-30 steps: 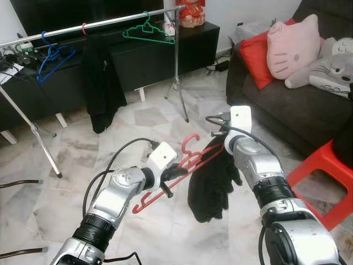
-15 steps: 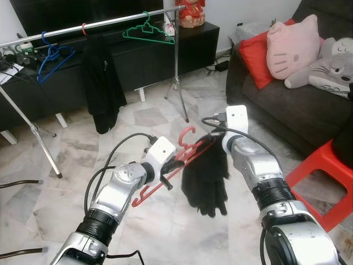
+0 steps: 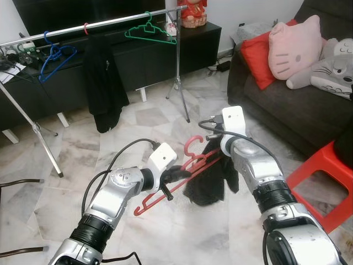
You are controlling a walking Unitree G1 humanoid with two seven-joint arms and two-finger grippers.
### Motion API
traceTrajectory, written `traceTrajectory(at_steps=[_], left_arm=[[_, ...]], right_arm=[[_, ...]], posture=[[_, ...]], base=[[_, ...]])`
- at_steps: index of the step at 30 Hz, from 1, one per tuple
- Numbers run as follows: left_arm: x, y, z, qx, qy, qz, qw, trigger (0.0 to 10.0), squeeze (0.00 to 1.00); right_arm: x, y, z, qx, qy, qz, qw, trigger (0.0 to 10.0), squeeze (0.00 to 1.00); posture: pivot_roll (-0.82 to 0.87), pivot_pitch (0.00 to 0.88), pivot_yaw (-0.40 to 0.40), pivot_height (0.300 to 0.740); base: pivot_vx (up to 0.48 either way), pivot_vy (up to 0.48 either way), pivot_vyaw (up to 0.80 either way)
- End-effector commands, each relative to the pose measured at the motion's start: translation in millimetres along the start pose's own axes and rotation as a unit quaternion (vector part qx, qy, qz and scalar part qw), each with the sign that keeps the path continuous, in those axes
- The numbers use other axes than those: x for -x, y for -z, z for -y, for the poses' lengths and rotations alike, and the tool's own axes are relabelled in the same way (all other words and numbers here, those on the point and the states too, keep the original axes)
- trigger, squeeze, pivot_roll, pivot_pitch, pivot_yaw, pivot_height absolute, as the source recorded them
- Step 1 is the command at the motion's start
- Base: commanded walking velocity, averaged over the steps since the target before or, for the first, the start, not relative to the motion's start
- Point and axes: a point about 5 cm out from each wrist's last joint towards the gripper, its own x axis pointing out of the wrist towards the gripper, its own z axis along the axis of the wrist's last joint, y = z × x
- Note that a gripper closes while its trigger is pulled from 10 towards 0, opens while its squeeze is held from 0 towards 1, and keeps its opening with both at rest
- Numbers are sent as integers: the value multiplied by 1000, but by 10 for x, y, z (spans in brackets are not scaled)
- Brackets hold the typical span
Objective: Hang hanger
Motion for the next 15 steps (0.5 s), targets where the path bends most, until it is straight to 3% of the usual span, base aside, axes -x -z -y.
traceTrajectory(at_steps=[1,4,8,11,15], left_arm=[[-13,-82,31,-12,29,11,999,10000,0],[-4,-91,65,-11,47,11,999,10000,0],[-23,-57,-8,-18,5,-6,1000,10000,0],[-48,-23,-125,-10,-62,-16,998,10000,0],[-68,-26,-151,-8,-84,-15,996,10000,0]], right_arm=[[28,-117,-56,27,-21,26,999,10000,0],[31,-118,-71,47,-30,29,998,10000,0],[42,-133,-81,56,-28,28,998,10000,0],[58,-97,-69,45,-19,19,999,10000,0],[86,-30,-59,38,-17,9,999,10000,0]], posture=[[-77,0,-14,727],[-80,0,-12,727],[-79,0,-13,727],[-79,0,-14,727],[-79,0,-13,727]], base=[[0,0,0],[0,0,0],[0,0,0],[0,0,0],[0,0,0]])
